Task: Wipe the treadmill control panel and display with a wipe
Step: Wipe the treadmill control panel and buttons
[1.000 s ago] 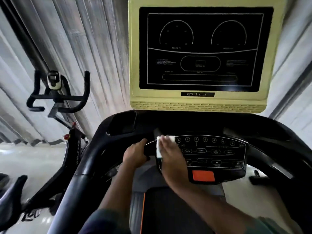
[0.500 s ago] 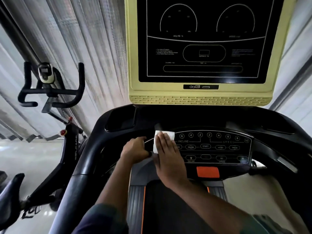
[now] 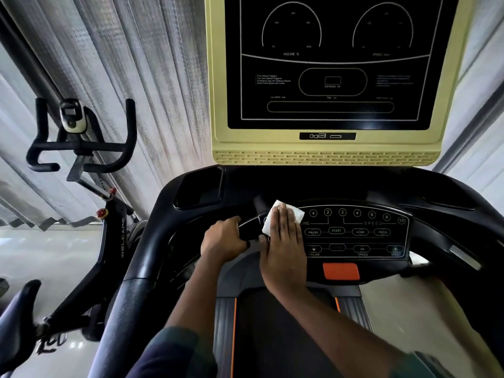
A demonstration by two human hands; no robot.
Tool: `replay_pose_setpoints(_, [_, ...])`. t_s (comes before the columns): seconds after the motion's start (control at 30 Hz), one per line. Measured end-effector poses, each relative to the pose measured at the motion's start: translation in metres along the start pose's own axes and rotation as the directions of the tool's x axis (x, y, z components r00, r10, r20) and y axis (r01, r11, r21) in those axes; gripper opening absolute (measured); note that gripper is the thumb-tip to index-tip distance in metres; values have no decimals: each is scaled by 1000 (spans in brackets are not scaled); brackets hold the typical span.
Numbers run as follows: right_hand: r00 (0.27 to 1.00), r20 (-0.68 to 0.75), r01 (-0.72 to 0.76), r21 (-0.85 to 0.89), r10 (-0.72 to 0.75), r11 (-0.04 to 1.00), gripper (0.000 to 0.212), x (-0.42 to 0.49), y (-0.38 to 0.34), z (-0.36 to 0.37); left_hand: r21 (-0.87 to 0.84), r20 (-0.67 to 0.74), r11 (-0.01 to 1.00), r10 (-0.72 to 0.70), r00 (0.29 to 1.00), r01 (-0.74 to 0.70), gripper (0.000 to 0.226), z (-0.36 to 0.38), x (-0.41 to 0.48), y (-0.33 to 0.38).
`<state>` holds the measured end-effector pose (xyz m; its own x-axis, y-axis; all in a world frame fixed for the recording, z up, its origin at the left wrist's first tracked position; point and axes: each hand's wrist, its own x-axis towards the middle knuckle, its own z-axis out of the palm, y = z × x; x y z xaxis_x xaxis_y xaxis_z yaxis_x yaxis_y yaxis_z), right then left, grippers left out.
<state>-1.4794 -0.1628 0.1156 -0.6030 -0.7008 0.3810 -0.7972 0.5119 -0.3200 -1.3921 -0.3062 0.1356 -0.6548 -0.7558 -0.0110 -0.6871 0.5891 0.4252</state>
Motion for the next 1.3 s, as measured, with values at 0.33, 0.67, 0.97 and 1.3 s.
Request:
replay_pose_setpoints(0.33, [999, -8, -52, -1, 52, 999, 66, -5, -1, 0, 3, -7, 1000, 5, 1000, -5, 33, 1, 0, -1])
replay_pose_setpoints(0.67, [997, -12, -76, 14, 76, 997, 66, -9, -1, -3, -10, -17, 1000, 8, 1000, -8, 34, 1, -2, 0])
replay_pose_setpoints(0.97, [999, -19, -32, -19, 31, 999, 66, -1, 19, -6, 2, -10, 1000, -9, 1000, 9, 29, 0, -2, 1])
replay_pose_setpoints(1.3, [998, -20, -54, -32, 53, 998, 65, 2, 28, -12, 7, -8, 1000, -3, 1000, 3, 29, -2, -4, 4])
